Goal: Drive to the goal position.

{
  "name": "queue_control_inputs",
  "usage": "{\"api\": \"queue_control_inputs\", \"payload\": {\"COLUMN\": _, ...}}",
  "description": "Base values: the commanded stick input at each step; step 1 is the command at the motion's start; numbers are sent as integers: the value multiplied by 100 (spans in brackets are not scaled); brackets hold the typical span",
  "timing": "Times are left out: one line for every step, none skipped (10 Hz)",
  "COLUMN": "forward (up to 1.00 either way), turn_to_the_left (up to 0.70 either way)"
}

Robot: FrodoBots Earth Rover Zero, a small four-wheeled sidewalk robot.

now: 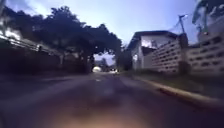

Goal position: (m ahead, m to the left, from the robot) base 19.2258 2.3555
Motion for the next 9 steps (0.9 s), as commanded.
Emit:
{"api": "queue_control_inputs", "payload": {"forward": 70, "turn_to_the_left": 0}}
{"api": "queue_control_inputs", "payload": {"forward": 70, "turn_to_the_left": 0}}
{"api": "queue_control_inputs", "payload": {"forward": 70, "turn_to_the_left": 0}}
{"api": "queue_control_inputs", "payload": {"forward": 70, "turn_to_the_left": 0}}
{"api": "queue_control_inputs", "payload": {"forward": 70, "turn_to_the_left": 0}}
{"api": "queue_control_inputs", "payload": {"forward": 70, "turn_to_the_left": 0}}
{"api": "queue_control_inputs", "payload": {"forward": 70, "turn_to_the_left": 0}}
{"api": "queue_control_inputs", "payload": {"forward": 70, "turn_to_the_left": 0}}
{"api": "queue_control_inputs", "payload": {"forward": 70, "turn_to_the_left": -35}}
